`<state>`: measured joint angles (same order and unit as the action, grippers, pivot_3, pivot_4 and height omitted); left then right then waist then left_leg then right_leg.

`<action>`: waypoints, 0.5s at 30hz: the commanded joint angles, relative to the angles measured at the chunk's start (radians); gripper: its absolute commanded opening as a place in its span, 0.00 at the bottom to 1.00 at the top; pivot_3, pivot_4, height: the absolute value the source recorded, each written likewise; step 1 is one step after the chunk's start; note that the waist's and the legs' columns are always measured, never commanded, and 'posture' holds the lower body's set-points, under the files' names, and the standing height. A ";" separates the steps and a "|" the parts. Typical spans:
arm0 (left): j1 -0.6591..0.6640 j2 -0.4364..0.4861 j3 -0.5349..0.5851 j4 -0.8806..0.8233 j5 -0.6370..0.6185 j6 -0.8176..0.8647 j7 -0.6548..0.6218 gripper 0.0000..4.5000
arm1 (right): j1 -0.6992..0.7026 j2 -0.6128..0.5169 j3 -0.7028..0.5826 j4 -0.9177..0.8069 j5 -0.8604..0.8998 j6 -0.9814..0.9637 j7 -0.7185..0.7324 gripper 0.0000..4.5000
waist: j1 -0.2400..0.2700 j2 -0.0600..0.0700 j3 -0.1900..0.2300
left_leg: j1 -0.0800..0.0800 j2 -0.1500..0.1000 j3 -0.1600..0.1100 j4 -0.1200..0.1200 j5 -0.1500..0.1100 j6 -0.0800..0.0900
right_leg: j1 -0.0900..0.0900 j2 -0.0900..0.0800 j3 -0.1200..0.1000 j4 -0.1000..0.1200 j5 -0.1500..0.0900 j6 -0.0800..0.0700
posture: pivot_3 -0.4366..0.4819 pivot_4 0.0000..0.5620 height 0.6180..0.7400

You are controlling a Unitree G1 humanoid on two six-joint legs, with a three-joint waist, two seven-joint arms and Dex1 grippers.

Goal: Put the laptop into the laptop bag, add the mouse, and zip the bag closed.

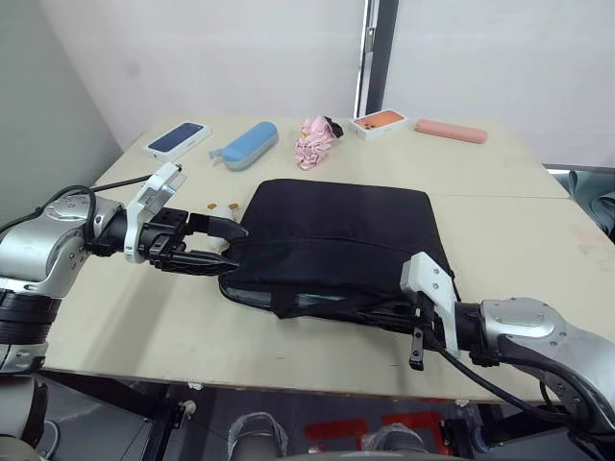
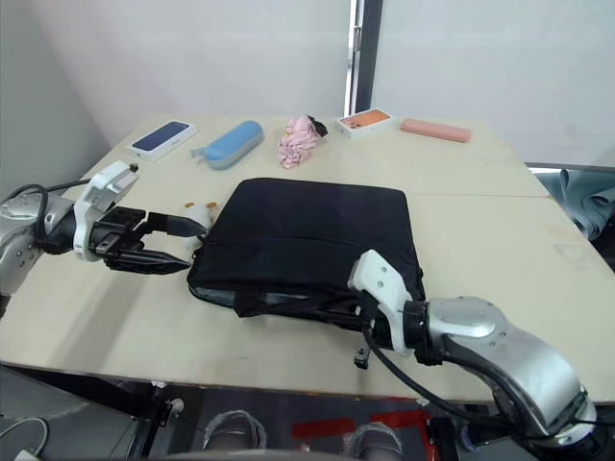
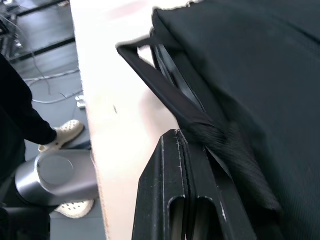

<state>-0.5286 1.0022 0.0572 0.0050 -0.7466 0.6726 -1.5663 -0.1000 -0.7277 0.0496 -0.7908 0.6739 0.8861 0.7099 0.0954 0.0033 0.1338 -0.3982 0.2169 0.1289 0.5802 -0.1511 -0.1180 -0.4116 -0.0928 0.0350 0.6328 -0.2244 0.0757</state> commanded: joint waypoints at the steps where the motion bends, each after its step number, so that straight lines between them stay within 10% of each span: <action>1: -0.011 0.001 0.028 -0.010 -0.006 0.003 -0.002 0.83 | -0.060 -0.001 -0.009 -0.001 0.007 -0.011 -0.008 0.01 | 0.000 0.000 0.000 | 0.000 0.000 0.000 0.000 0.000 0.000 | 0.000 0.000 0.000 0.000 0.000 0.000 | 0.48 0.27 1.00; 15: 0.006 -0.004 0.048 -0.018 -0.012 0.012 0.022 0.83 | -0.351 0.033 0.168 0.312 -0.203 -0.045 -0.024 0.01 | 0.000 0.000 0.000 | -0.002 0.000 -0.002 0.001 0.003 -0.006 | 0.000 0.000 -0.002 0.001 0.000 0.000 | 0.48 0.27 1.00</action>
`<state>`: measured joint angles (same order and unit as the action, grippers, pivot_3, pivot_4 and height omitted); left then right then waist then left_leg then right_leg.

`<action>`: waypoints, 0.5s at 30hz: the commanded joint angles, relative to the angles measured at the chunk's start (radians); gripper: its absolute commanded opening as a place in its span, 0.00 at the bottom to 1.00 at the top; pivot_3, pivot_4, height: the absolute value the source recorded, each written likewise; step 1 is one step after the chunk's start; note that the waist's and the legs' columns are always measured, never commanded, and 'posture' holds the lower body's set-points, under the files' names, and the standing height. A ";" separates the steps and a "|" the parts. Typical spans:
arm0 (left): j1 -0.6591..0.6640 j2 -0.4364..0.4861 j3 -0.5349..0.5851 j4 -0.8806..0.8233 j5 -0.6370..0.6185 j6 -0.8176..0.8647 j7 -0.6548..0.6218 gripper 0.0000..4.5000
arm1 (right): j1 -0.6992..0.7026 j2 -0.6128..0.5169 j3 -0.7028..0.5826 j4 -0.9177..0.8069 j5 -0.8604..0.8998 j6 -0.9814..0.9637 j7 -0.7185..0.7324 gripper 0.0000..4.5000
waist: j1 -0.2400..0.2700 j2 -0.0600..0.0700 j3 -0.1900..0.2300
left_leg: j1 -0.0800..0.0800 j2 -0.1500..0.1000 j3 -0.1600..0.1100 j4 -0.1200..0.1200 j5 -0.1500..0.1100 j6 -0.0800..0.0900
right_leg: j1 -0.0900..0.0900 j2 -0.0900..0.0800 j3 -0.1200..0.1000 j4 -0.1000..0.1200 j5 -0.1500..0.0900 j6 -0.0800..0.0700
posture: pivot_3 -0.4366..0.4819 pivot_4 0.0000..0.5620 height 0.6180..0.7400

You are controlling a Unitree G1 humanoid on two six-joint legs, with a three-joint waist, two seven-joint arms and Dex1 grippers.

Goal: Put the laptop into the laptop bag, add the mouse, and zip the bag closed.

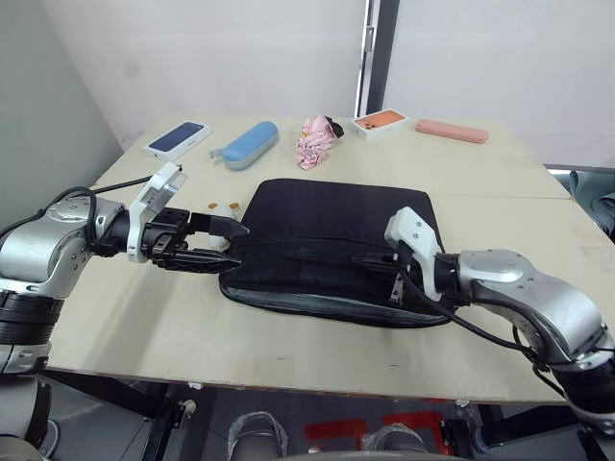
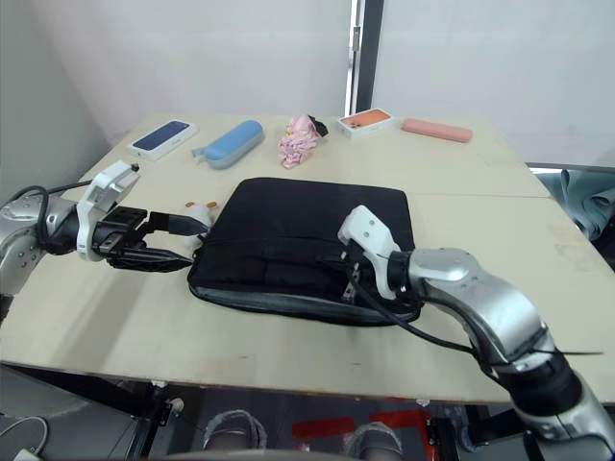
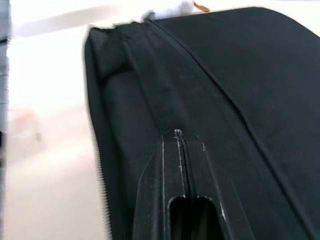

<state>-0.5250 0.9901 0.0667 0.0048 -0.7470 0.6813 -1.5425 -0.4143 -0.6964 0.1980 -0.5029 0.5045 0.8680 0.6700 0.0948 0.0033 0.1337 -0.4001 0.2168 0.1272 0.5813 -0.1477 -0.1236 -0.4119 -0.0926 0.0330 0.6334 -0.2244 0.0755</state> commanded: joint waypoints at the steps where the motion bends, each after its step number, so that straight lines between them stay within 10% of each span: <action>1: 0.009 0.011 0.044 -0.024 -0.015 0.007 -0.001 0.83 | -0.047 0.003 0.029 0.035 -0.043 -0.032 0.024 0.01 | 0.000 0.000 0.000 | 0.000 0.000 0.000 0.000 0.000 0.000 | 0.000 0.000 0.000 0.000 0.000 0.000 | 0.48 0.27 1.00; 15: 0.122 0.103 0.267 -0.163 -0.168 0.125 0.039 0.83 | -0.105 0.075 0.119 0.189 -0.101 -0.095 0.155 0.01 | -0.003 -0.001 0.000 | 0.000 0.000 -0.002 0.001 0.000 0.000 | 0.001 0.000 -0.001 0.001 0.000 0.000 | 0.48 0.27 1.00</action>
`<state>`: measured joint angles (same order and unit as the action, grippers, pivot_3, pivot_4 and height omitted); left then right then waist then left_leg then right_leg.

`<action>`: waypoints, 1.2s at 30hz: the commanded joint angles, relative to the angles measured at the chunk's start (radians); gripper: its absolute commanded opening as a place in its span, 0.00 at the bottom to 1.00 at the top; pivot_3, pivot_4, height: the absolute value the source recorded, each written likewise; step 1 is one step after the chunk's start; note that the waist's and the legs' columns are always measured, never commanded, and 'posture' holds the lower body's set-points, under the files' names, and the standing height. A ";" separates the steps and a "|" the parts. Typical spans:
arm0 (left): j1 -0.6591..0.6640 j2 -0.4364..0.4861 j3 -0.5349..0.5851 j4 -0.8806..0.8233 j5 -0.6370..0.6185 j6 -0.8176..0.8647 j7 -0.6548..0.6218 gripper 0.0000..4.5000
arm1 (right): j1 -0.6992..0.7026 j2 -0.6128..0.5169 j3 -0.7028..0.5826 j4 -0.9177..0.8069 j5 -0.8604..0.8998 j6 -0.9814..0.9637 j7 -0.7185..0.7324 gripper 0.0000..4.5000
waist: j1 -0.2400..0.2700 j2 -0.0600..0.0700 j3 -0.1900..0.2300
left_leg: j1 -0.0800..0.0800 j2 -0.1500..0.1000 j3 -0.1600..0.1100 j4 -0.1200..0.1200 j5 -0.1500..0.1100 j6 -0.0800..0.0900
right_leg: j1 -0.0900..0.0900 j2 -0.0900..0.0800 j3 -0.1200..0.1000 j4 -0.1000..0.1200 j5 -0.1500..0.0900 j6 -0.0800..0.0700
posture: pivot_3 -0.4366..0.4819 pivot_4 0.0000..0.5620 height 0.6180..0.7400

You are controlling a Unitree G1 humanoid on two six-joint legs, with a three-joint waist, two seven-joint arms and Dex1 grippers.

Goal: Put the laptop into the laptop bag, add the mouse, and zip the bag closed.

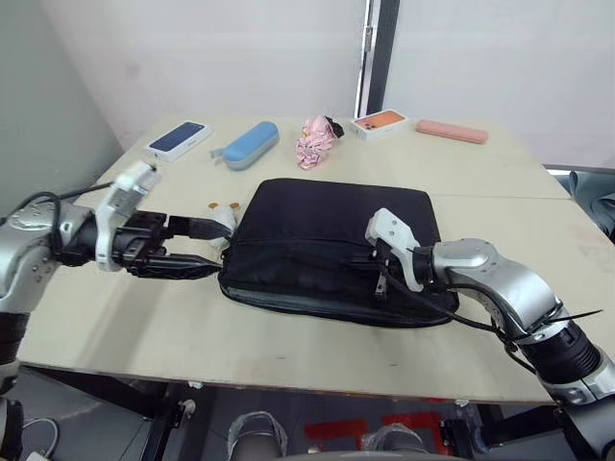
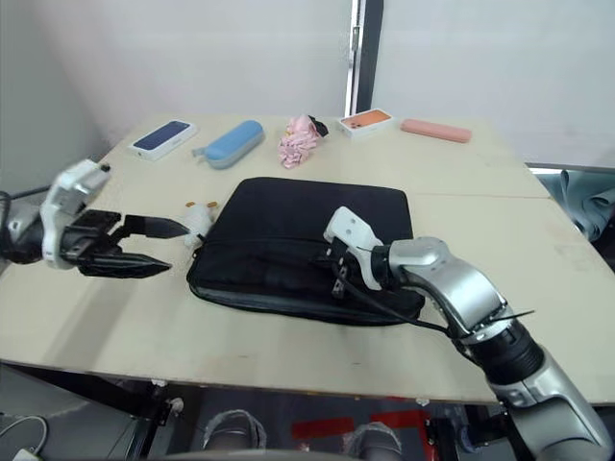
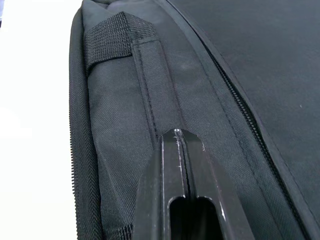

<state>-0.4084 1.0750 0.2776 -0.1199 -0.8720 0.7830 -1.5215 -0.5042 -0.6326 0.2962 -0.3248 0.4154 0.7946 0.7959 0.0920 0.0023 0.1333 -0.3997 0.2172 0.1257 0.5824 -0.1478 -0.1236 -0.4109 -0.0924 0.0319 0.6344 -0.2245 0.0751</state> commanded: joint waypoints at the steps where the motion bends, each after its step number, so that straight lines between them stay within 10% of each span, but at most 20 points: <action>1: 0.011 0.019 0.062 -0.042 -0.043 0.026 0.023 0.83 | -0.019 0.015 0.026 0.023 -0.023 -0.028 0.033 0.01 | 0.000 0.000 0.000 | 0.000 0.000 0.000 0.000 0.000 0.000 | 0.000 0.000 0.000 0.001 0.000 0.000 | 0.48 0.27 1.00; 12: 0.131 0.012 0.123 0.104 0.048 -0.034 0.098 0.83 | -0.036 -0.063 0.176 0.092 -0.214 -0.026 0.062 0.01 | -0.006 -0.003 -0.005 | 0.007 0.000 -0.001 0.001 -0.001 0.003 | 0.005 0.000 0.000 0.006 0.000 0.000 | 0.48 0.27 1.00; 36: -0.034 -0.098 0.012 0.286 0.107 -0.068 0.125 0.83 | 0.017 -0.024 0.019 -0.021 -0.063 0.068 0.105 0.01 | -0.001 -0.011 -0.015 | 0.010 0.000 0.000 -0.004 -0.001 0.003 | 0.008 0.000 0.000 0.001 -0.001 -0.002 | 0.48 0.27 1.00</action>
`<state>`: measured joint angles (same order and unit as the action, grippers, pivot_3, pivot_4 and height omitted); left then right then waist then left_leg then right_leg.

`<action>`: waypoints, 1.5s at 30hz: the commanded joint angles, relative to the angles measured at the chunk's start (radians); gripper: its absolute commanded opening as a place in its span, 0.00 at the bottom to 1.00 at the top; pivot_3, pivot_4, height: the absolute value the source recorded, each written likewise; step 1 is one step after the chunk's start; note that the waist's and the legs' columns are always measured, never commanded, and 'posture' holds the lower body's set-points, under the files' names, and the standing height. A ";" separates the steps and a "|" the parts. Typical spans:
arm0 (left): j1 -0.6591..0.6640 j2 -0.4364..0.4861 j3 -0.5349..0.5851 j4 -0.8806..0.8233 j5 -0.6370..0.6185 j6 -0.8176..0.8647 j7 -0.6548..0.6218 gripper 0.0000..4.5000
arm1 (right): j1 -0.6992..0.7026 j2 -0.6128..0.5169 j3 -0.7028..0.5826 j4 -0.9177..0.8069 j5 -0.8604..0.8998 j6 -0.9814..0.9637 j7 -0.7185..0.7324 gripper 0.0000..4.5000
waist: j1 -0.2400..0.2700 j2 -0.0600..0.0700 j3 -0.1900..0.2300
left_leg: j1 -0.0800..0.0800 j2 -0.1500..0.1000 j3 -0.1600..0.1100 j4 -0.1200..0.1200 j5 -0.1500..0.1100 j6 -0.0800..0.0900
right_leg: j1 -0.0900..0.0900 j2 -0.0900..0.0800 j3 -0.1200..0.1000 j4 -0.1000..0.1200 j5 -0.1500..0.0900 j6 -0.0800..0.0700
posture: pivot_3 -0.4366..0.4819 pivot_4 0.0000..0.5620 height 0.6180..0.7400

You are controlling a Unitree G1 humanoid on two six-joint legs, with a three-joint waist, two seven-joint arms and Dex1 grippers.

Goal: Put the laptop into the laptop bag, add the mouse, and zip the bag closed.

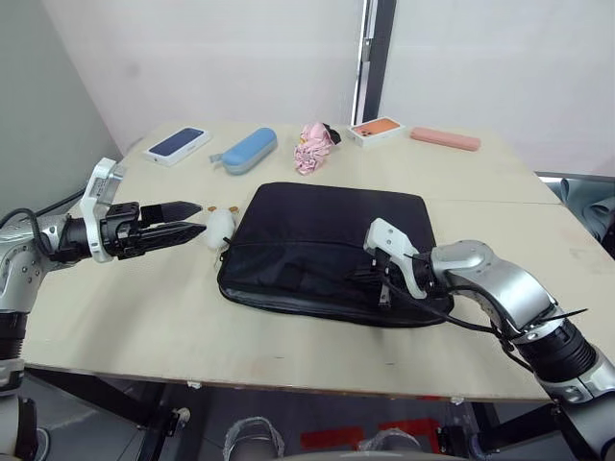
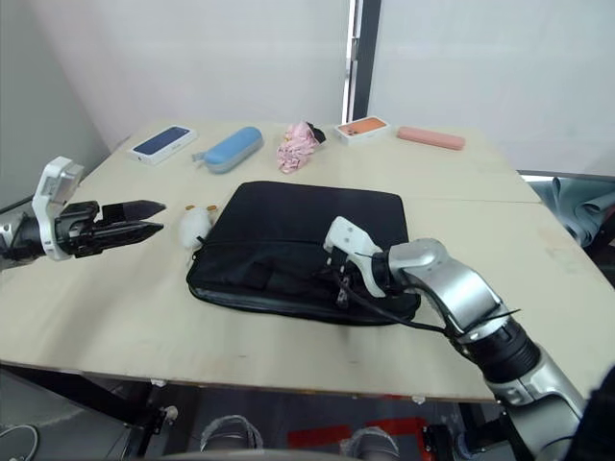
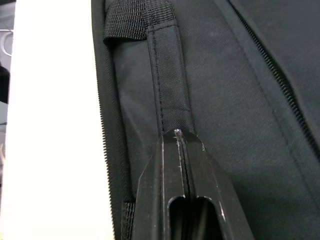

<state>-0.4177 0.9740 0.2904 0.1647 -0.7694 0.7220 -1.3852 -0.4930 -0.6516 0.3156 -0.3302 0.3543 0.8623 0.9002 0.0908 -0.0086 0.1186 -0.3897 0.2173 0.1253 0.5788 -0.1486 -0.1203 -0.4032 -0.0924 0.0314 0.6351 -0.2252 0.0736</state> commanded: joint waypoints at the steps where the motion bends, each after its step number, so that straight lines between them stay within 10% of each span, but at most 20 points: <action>1: -0.031 -0.001 -0.007 0.002 0.004 -0.004 -0.012 0.83 | 0.001 0.005 -0.012 -0.013 0.005 -0.008 -0.002 0.01 | 0.000 0.000 0.000 | 0.000 0.000 0.000 0.000 0.000 0.000 | 0.000 0.000 0.000 -0.001 0.000 0.000 | 0.48 0.27 1.00; 11: -0.083 -0.021 -0.066 0.065 0.075 -0.075 -0.021 0.83 | -0.054 0.018 0.089 0.103 -0.127 -0.091 -0.034 0.01 | -0.002 0.001 0.001 | -0.001 0.000 0.000 -0.002 0.000 0.000 | 0.000 0.000 -0.001 -0.002 0.000 0.000 | 0.48 0.27 1.00; 23: -0.408 -0.155 -0.068 0.657 0.372 -0.182 0.538 0.83 | -0.055 0.009 0.111 0.104 -0.167 -0.122 -0.003 0.01 | 0.001 0.000 0.000 | 0.000 0.000 -0.002 -0.001 0.002 -0.004 | 0.002 0.000 -0.001 -0.002 0.001 0.001 | 0.48 0.27 1.00; 45: -0.573 -0.367 -0.110 1.008 0.524 -0.250 0.566 0.83 | -0.034 -0.001 0.120 0.104 -0.218 -0.084 -0.036 0.01 | 0.013 -0.001 0.001 | 0.000 0.000 -0.004 -0.003 0.004 -0.007 | 0.004 -0.001 -0.004 -0.006 0.001 0.001 | 0.48 0.27 1.00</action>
<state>-0.9673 0.6090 0.1775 1.1658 -0.2561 0.4677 -0.8000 -0.5480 -0.6447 0.4137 -0.2568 0.1781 0.7359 0.8857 0.1036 -0.0091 0.1191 -0.3896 0.2170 0.1215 0.5763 -0.1449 -0.1271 -0.3988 -0.0930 0.0275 0.6289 -0.2237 0.0741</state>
